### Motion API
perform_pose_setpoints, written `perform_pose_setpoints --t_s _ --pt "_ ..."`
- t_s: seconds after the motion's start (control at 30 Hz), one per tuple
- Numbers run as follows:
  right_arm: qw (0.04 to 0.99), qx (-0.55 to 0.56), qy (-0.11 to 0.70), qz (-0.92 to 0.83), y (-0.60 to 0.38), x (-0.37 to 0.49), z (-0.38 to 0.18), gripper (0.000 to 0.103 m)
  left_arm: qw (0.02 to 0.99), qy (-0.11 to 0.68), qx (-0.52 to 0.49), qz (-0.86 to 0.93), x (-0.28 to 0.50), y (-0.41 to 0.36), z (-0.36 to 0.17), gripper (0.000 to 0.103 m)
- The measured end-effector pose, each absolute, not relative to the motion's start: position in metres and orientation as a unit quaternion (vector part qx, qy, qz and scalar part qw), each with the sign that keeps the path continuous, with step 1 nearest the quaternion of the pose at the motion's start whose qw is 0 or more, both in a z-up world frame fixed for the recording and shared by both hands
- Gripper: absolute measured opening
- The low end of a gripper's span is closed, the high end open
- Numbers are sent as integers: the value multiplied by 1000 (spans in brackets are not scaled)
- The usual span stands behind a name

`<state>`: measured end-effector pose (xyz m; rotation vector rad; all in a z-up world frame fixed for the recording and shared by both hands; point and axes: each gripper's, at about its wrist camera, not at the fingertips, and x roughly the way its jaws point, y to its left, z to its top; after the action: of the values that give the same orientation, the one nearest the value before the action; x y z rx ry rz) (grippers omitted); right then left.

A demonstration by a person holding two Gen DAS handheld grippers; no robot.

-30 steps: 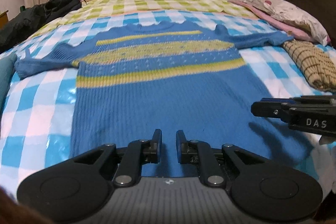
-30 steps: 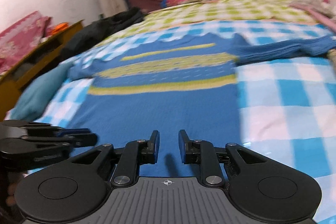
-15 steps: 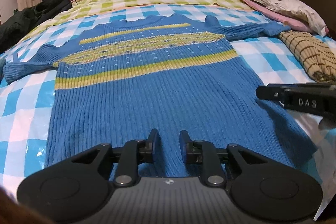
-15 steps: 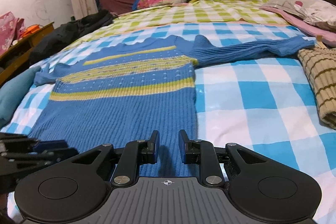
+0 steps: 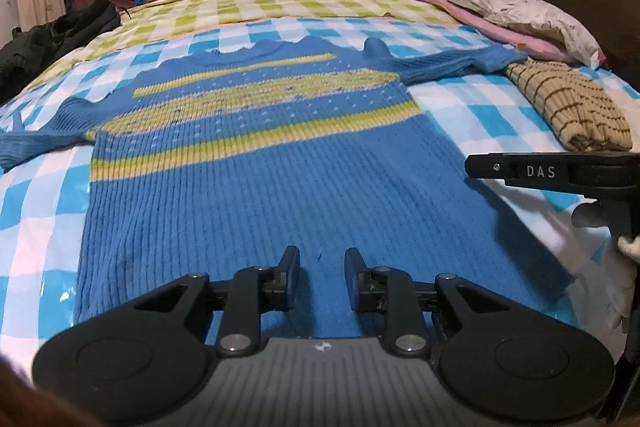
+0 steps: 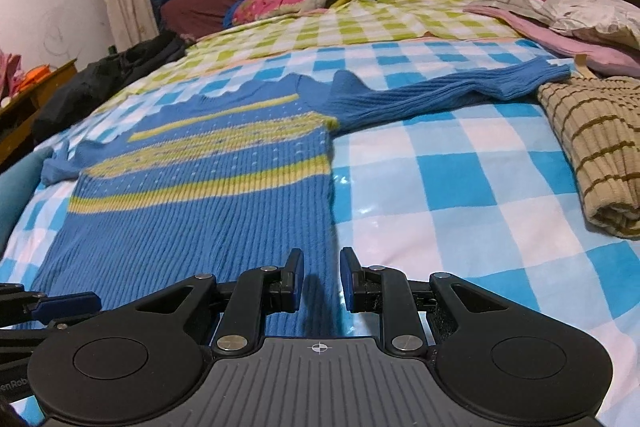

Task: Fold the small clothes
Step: 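Move the right tool to the sleeve cuff and grasp it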

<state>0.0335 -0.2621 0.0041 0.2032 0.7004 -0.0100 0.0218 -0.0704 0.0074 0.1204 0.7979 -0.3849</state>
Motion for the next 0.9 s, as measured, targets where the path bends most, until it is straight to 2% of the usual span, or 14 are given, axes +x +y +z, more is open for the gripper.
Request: perform_pose_setpoints --t_s 0.4,0.53,0.9 --pt "929 219 284 -88 -352 72 29 24 907 361 42 -215 60 -105 22 31" --pt "916 273 264 -125 -401 90 29 27 910 348 33 -223 83 -128 25 31" --pt "893 333 218 -209 -497 138 14 32 917 329 20 -224 141 -189 19 33"
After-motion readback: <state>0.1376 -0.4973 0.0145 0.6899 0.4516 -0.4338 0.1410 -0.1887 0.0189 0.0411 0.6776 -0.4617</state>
